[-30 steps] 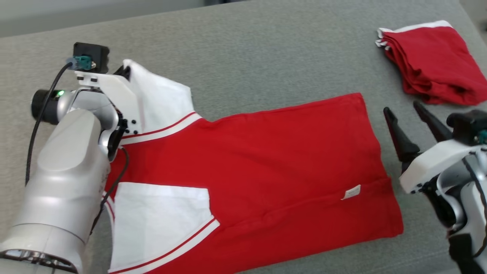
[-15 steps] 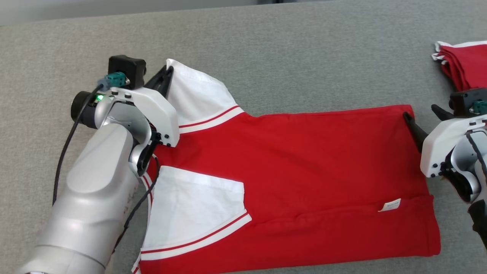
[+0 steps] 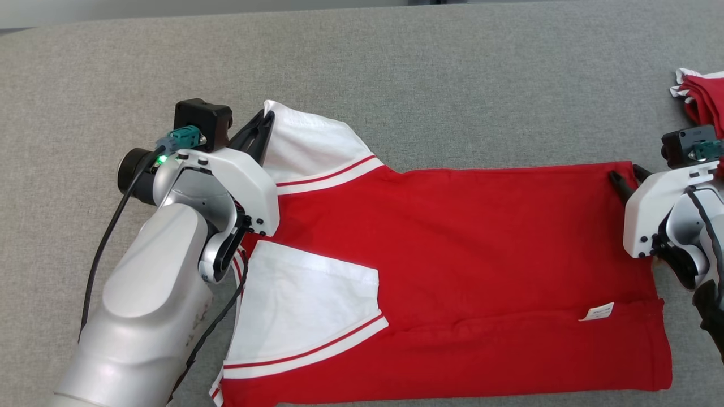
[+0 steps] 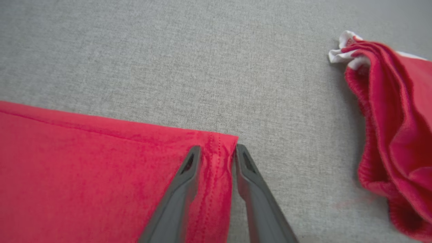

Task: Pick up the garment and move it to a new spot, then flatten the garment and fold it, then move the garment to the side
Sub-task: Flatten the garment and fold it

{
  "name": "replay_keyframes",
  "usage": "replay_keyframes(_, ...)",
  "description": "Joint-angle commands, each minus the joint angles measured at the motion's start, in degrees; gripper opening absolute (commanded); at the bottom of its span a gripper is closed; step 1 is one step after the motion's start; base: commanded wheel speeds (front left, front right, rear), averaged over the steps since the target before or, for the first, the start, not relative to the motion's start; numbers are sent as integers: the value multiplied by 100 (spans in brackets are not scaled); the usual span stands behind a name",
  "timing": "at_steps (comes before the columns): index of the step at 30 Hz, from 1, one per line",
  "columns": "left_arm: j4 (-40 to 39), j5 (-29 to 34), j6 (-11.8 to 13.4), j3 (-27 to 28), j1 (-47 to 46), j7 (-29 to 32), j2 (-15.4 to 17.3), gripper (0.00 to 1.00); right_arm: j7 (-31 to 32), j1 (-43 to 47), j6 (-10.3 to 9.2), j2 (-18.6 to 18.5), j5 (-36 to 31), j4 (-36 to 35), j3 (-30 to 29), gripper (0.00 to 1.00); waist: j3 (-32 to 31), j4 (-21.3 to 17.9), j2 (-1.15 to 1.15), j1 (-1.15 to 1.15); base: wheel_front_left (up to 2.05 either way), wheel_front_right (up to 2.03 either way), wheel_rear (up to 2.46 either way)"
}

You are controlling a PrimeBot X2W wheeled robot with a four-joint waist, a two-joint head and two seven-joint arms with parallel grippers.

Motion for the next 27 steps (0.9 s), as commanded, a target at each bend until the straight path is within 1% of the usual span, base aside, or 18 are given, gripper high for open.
replay_keyframes(1, -63, -27, 42, 4, 85, 14, 37, 0, -25, -52, 0, -7, 62, 91, 60, 49, -6, 9, 0, 0, 0, 0, 0)
replay_keyframes(7, -372, -63, 100, 6, 259, 102, 159, 0, -110, -171, 0, 24, 367, 403, 352, 25, -60, 40, 0, 0, 0, 0, 0)
replay_keyframes(8, -428, -72, 106, 9, 298, 102, 177, 0, -143, -192, 0, 11, 419, 464, 362, 16, -69, 49, 0, 0, 0, 0, 0)
replay_keyframes(9, -480, -86, 115, 8, 333, 106, 192, 0, -195, -219, 0, -14, 465, 529, 355, 11, -79, 59, 0, 0, 0, 0, 0)
replay_keyframes(10, -540, -95, 130, 7, 372, 109, 201, 0, -253, -242, -1, -26, 510, 583, 351, 0, -89, 69, 0, 0, 0, 0, 0)
replay_keyframes(15, -880, -130, 207, 27, 610, 61, 274, 0, -538, -309, -1, -48, 698, 778, 389, 0, -152, 91, 0, 0, 0, 0, 0)
replay_keyframes(17, -1127, -136, 263, 32, 778, 17, 306, 0, -757, -302, -1, -62, 823, 763, 419, 0, -211, 87, 0, 0, 0, 0, 0)
replay_keyframes(23, -1748, -195, 429, 93, 1244, -123, 388, 0, -1212, 27, -1, -190, 1108, 431, 594, 0, -392, 66, 0, 0, 0, 0, 0)
replay_keyframes(27, -2314, -168, 599, 165, 1669, -264, 525, 0, -1500, 368, -1, -307, 1317, 105, 665, 0, -540, 37, 0, 0, 0, 0, 0)
